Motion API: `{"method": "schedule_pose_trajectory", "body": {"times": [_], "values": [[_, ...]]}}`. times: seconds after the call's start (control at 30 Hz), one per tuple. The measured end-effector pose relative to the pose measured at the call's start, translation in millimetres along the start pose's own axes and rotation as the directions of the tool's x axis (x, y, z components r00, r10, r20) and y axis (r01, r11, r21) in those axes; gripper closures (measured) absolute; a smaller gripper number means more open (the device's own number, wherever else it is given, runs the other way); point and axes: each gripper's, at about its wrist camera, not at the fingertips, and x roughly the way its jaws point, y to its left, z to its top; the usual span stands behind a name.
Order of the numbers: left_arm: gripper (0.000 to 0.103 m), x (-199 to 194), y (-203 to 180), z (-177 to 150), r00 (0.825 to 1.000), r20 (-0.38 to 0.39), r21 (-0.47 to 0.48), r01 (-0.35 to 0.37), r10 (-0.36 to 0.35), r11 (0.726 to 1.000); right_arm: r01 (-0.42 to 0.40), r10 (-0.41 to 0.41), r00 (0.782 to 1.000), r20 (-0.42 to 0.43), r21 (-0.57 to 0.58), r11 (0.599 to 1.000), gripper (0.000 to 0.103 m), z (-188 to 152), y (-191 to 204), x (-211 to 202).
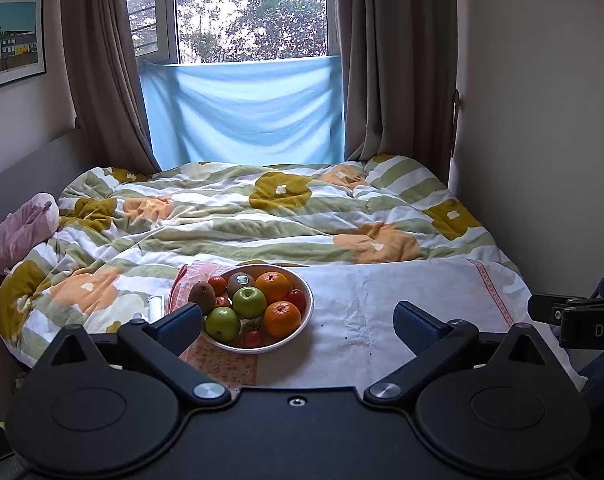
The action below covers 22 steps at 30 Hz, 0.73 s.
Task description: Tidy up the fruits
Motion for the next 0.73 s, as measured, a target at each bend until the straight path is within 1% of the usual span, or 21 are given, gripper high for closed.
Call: {"method": "schedule_pose_trajectory", "body": {"times": [0.33, 0.53, 0.67, 0.73], "values": [[0.000, -1.7, -0.8, -0.6, 1.000, 0.013, -0.002, 0.006, -0.006, 1.000, -0.004, 0.004, 1.000, -0.005, 0.003, 1.000, 0.000, -0.1, -0.1, 1.8], [0.000, 1.4, 3.2, -1.4, 0.999, -0.001, -0.040, 0.052, -0.052, 0.998, -0.008, 0.008, 1.000, -0.013, 0.018, 1.000, 0.000, -2.4, 1.4, 2.9], [0.000, -0.2, -0.1, -1.1, 1.000, 0.019, -0.020, 0.016, -0.016, 1.000, -0.006, 0.007, 1.000, -0.012, 0.021, 1.000, 0.000, -2.8, 2.0, 3.1], [0.000, 0.6, -1.0, -0.6, 1.000, 0.015, -0.011, 0.017, -0.017, 1.000, -0.005, 0.006, 1.000, -0.015, 0.024, 1.000, 0.000, -2.4, 0.9, 5.3]]}}
